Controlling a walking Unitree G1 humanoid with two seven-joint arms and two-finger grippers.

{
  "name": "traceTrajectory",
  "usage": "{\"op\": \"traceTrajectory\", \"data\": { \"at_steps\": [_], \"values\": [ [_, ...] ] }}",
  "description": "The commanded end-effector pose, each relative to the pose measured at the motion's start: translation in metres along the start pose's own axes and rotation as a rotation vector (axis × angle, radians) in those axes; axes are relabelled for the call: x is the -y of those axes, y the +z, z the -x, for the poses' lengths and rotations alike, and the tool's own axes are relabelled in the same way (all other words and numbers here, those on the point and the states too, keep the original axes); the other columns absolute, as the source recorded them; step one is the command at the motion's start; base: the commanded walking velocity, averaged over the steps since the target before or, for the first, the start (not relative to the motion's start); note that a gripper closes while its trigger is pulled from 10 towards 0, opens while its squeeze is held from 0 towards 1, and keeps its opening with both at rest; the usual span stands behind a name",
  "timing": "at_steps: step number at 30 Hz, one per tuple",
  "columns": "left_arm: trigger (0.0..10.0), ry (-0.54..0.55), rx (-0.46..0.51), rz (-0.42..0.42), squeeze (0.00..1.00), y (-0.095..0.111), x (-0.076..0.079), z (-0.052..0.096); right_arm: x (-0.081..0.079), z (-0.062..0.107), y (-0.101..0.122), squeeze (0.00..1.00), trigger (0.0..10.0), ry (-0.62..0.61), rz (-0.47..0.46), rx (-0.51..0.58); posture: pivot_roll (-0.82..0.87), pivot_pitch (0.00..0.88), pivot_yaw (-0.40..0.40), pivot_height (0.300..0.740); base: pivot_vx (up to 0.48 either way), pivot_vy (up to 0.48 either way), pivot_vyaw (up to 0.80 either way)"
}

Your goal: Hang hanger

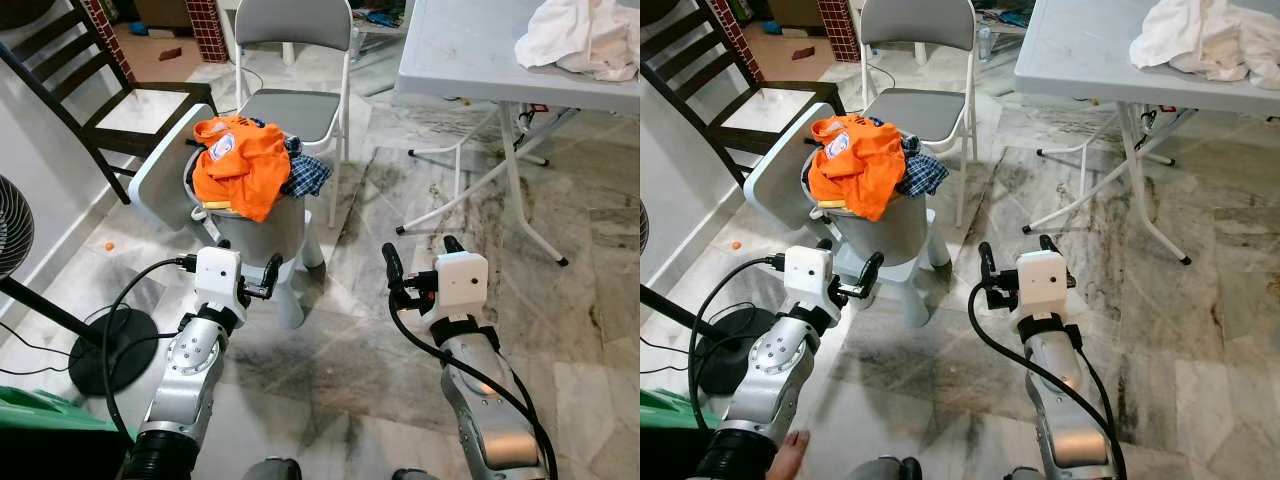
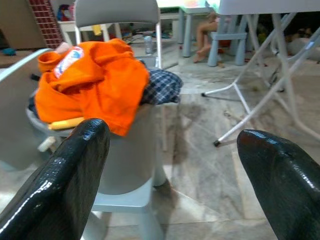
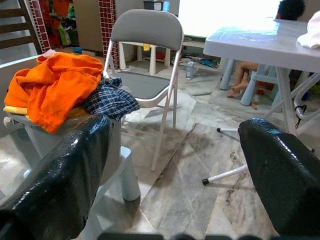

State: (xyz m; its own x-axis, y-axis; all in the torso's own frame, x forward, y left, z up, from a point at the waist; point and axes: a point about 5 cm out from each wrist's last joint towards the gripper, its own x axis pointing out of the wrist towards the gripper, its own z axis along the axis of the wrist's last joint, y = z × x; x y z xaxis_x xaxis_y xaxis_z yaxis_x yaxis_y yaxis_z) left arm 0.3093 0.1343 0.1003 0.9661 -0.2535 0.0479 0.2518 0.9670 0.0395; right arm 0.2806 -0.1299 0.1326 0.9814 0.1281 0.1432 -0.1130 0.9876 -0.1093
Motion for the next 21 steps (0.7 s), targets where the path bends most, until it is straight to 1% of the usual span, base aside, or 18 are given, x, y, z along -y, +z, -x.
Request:
{"op": "traceTrajectory", "data": {
  "at_steps": [1, 5, 10, 21],
  "values": [
    [10.0, -0.022, 0.023, 0.007, 0.00, 0.0034, 0.0037, -0.0001, 0.0008, 0.0000, 0.0019, 0.00, 10.0, 0.009, 0.011, 0.012, 0.02, 0.186, 0.057, 0.740, 0.000, 0.000, 0.46],
    [10.0, -0.029, 0.030, 0.010, 0.00, 0.0035, 0.0040, 0.0011, -0.0004, 0.0003, 0.0023, 0.00, 10.0, 0.015, 0.009, 0.015, 0.03, 0.188, 0.054, 0.740, 0.000, 0.000, 0.55],
    [10.0, -0.042, 0.036, 0.021, 0.00, 0.0032, 0.0062, 0.0026, -0.0020, 0.0004, 0.0025, 0.00, 10.0, 0.028, 0.007, 0.019, 0.02, 0.191, 0.049, 0.740, 0.289, 0.000, 0.54],
    [10.0, -0.048, 0.039, 0.027, 0.00, 0.0034, 0.0070, 0.0024, -0.0033, 0.0003, 0.0025, 0.00, 10.0, 0.037, 0.009, 0.018, 0.02, 0.194, 0.048, 0.740, 0.315, 0.000, 0.00]
  ]
}}
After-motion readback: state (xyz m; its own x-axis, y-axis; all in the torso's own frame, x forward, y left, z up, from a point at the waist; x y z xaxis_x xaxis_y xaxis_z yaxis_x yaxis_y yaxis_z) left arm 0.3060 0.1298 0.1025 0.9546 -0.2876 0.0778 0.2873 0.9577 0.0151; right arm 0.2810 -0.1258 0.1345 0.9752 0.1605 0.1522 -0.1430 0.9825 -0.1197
